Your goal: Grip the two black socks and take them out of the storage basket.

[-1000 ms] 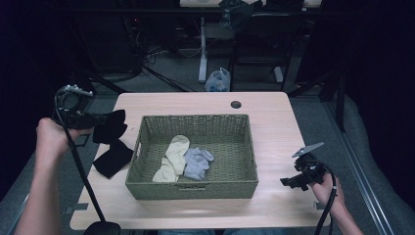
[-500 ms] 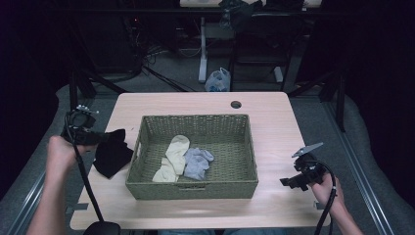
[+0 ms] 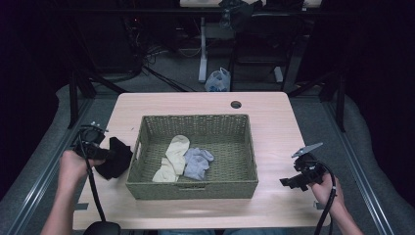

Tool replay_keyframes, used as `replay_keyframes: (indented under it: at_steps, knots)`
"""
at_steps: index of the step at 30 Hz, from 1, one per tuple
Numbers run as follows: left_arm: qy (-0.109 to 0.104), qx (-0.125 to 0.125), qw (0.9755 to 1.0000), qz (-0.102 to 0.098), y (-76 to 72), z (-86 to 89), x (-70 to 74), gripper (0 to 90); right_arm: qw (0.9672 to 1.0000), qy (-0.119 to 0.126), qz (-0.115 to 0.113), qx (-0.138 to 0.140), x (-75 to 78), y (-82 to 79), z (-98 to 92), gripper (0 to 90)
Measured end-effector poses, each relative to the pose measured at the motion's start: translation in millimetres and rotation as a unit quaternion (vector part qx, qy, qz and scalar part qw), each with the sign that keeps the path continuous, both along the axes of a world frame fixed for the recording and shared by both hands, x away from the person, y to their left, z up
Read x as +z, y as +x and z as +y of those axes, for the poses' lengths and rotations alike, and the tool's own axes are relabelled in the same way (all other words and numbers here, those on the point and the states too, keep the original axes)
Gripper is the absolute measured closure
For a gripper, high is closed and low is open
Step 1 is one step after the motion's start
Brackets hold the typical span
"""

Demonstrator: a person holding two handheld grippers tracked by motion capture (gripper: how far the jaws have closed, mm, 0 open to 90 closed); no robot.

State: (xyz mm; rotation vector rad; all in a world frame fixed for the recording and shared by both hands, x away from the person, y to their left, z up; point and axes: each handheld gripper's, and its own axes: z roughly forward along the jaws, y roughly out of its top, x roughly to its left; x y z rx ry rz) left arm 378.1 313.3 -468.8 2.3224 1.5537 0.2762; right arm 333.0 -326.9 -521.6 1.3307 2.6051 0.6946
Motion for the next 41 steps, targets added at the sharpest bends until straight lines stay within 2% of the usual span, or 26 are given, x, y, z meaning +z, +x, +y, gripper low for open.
replay_keyframes:
  at_steps: [3, 5, 6, 7, 8, 9, 10, 11, 12, 13, 14, 18, 19, 26, 31, 33, 38, 41]
  knots:
    - [-0.008, 0.002, 0.9999, 0.011, -2.5, 1.5, -10.8, 79.0, 1.0, 0.0, -0.004, -0.001, 0.3, -0.6, 0.3, 14.6]
    - [-0.021, 0.002, 0.9996, 0.018, -4.0, 3.4, -15.0, 75.8, 1.0, 0.0, -0.005, -0.002, 0.1, -0.7, 0.4, 14.6]
    - [-0.037, 0.003, 0.999, 0.023, -5.8, 5.7, -16.7, 66.0, 1.0, 0.001, -0.005, -0.002, 0.1, -0.7, 0.5, 14.6]
    - [-0.037, 0.003, 0.999, 0.023, -5.8, 5.7, -16.7, 59.7, 1.0, 0.001, -0.005, -0.002, 0.1, -0.7, 0.5, 14.6]
    - [-0.047, 0.004, 0.9986, 0.023, -7.8, 7.5, -16.4, 59.7, 1.0, 0.0, -0.005, -0.002, 0.2, -0.8, 0.5, 14.6]
    - [-0.051, 0.008, 0.9985, 0.016, -11.9, 8.9, -13.7, 42.3, 1.0, 0.003, -0.005, 0.0, 0.5, -0.8, 0.2, 14.6]
    - [-0.051, 0.008, 0.9985, 0.016, -11.9, 8.9, -13.7, 36.9, 1.0, 0.003, -0.005, 0.0, 0.5, -0.8, 0.2, 14.6]
    - [-0.053, 0.008, 0.9985, 0.011, -14.7, 9.9, -11.0, 36.9, 1.0, 0.0, -0.007, -0.002, 0.4, -0.8, 0.2, 14.6]
    - [-0.053, 0.011, 0.9985, 0.005, -18.0, 10.8, -8.3, 25.1, 1.0, 0.0, -0.003, -0.004, 0.3, -0.7, 0.0, 14.6]
    - [-0.053, 0.014, 0.9985, -0.003, -24.2, 12.1, -3.6, 22.3, 1.0, 0.0, -0.003, -0.003, 0.3, -0.6, -0.1, 14.6]
    - [-0.053, 0.014, 0.9985, -0.003, -24.2, 12.1, -3.6, 17.7, 1.0, 0.0, -0.003, -0.003, 0.3, -0.6, -0.1, 14.6]
    - [-0.057, 0.025, 0.9977, -0.028, -41.1, 13.7, 5.2, 12.2, 1.0, 0.0, -0.005, 0.001, 0.9, -0.7, 0.5, 14.6]
    - [-0.059, 0.029, 0.9971, -0.038, -49.0, 13.4, 6.9, 7.3, 1.0, -0.005, -0.004, 0.003, 1.3, -0.5, 0.3, 14.6]
    - [-0.056, 0.037, 0.996, -0.059, -69.0, 7.8, 6.2, 0.2, 1.0, -0.002, -0.006, 0.001, 0.8, -0.9, 0.7, 14.6]
    - [-0.059, 0.05, 0.9948, -0.066, -83.5, 3.2, -4.0, 0.1, 1.0, -0.001, -0.003, 0.002, 0.4, -0.6, 0.8, 14.6]
    - [-0.056, 0.058, 0.9947, -0.063, -85.6, 2.4, -9.3, 0.1, 1.0, -0.001, -0.003, 0.001, 0.3, -0.6, 0.8, 14.6]
    - [-0.055, 0.06, 0.9945, -0.066, -87.3, 0.4, -17.7, 0.1, 1.0, -0.001, -0.003, 0.002, 0.3, -0.5, 0.6, 14.6]
    - [-0.06, 0.057, 0.9932, -0.082, -87.7, -0.2, -23.1, 0.0, 1.0, 0.0, -0.001, 0.005, -0.1, 0.1, 0.3, 14.6]
